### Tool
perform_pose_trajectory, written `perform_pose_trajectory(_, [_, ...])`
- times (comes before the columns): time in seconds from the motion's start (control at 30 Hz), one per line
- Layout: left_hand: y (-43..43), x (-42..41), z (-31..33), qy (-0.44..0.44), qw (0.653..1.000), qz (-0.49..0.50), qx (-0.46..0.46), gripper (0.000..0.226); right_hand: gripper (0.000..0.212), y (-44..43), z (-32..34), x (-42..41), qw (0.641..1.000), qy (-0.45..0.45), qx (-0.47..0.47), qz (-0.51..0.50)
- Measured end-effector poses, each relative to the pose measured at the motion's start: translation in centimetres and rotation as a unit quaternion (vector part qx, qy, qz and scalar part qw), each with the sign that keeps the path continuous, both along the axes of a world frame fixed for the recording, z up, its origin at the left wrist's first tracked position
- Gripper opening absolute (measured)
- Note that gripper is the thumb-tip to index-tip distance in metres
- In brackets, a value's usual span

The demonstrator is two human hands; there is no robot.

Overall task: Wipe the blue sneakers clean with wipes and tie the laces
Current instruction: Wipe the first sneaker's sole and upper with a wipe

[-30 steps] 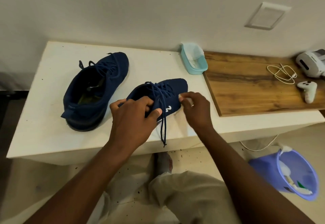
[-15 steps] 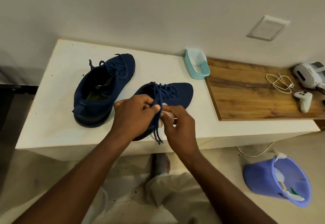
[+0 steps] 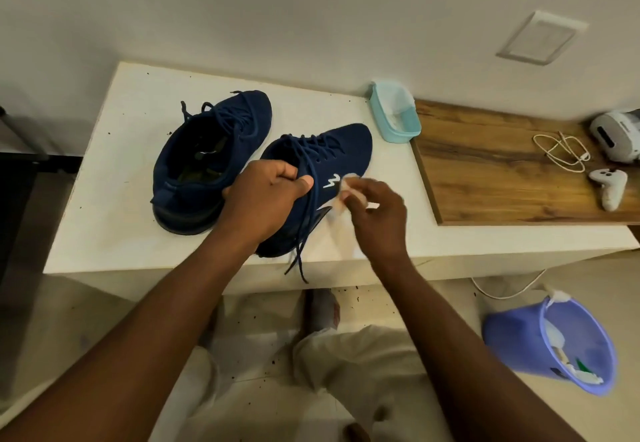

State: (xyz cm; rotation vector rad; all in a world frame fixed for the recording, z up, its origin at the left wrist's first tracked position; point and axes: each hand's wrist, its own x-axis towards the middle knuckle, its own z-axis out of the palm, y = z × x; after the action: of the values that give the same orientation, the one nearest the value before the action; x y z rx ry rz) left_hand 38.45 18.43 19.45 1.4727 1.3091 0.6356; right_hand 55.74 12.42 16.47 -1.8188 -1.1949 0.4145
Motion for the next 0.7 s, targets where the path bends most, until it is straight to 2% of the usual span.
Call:
perform_pose_trajectory(0.07, [0.0, 0.1, -0.1, -0.002, 1.000, 0.001, 0.001, 0.037, 0.017, 1.0, 0.2, 1.3, 0.997, 0.047, -0.026, -0.060])
perform_pose_trajectory(0.1, [0.1, 0.1, -0.1, -0.001, 1.000, 0.004, 0.004, 0.038, 0.017, 1.0, 0.5, 0.5, 0.997, 0.055, -0.025, -0.052])
perform_pose_trajectory(0.17, [0.3, -0.1, -0.2, 0.003, 1.000, 0.006, 0.019, 0.036, 0.016, 0.2, 1.0, -2.5, 0.998, 0.046, 0.012, 0.028])
perform_pose_trajectory(0.23, [0.5, -0.2, -0.3, 0.007, 0.999, 0.008, 0.036, 0.034, 0.019, -1.0, 1.5, -4.8, 0.993, 0.000, 0.048, 0.112])
perform_pose_trajectory(0.27, [0.6, -0.2, -0.2, 0.009, 0.999, 0.009, 0.036, 0.036, 0.019, -0.9, 1.6, -4.7, 0.990, -0.031, 0.061, 0.123])
perform_pose_trajectory(0.37, [0.5, -0.1, -0.3, 0.024, 0.999, 0.002, 0.030, 0.037, 0.014, 1.6, 0.9, -0.6, 0.997, -0.072, 0.034, 0.011])
perform_pose_trajectory(0.43, [0.3, 0.2, -0.3, 0.040, 0.999, -0.005, 0.035, 0.029, 0.021, 2.2, 0.2, 1.3, 0.997, -0.043, 0.003, -0.059])
perform_pose_trajectory(0.47, [0.2, 0.3, -0.4, 0.049, 0.998, -0.006, 0.042, 0.026, 0.022, 1.9, -0.1, 0.8, 0.998, -0.026, -0.005, -0.063])
perform_pose_trajectory(0.53, [0.2, 0.5, -0.5, 0.064, 0.996, -0.003, 0.057, 0.022, 0.019, 0.7, -0.2, -1.8, 0.999, -0.028, 0.014, 0.005])
perform_pose_trajectory(0.63, [0.4, 0.2, -0.7, 0.060, 0.996, -0.007, 0.061, 0.021, 0.025, -0.7, 0.1, -4.2, 0.987, -0.097, 0.043, 0.117])
perform_pose_trajectory(0.7, [0.4, 0.2, -0.5, 0.049, 0.997, -0.013, 0.051, 0.024, 0.022, 0.8, 0.2, -2.2, 0.989, -0.112, 0.041, 0.083])
